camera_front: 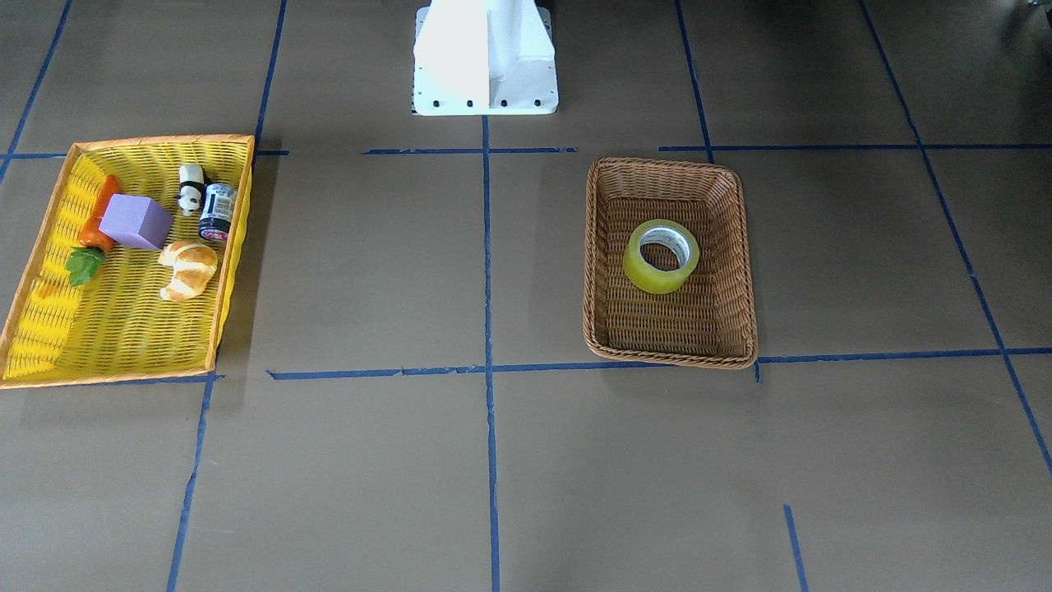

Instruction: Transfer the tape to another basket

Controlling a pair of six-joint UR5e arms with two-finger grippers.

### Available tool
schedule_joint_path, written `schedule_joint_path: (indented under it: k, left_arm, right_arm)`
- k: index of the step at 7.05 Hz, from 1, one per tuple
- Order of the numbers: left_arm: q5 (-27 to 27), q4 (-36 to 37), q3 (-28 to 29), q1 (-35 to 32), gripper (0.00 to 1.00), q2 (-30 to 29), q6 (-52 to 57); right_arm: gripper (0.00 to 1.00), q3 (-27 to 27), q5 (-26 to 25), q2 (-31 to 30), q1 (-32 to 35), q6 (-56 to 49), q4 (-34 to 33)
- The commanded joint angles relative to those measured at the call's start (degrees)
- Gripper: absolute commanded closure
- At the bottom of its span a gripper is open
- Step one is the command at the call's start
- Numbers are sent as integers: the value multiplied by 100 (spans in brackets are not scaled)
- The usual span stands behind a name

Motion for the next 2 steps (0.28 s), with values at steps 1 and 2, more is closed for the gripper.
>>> schedule_joint_path:
  k: [1,2]
  left_arm:
    - [-9,2,16,-1,0,1,13]
    - [-9,-6,16,-1,0,1,13]
  right_arm:
    - [0,5,1,15,0,-8,9]
    - [0,-29,-8,16,0,-17,0]
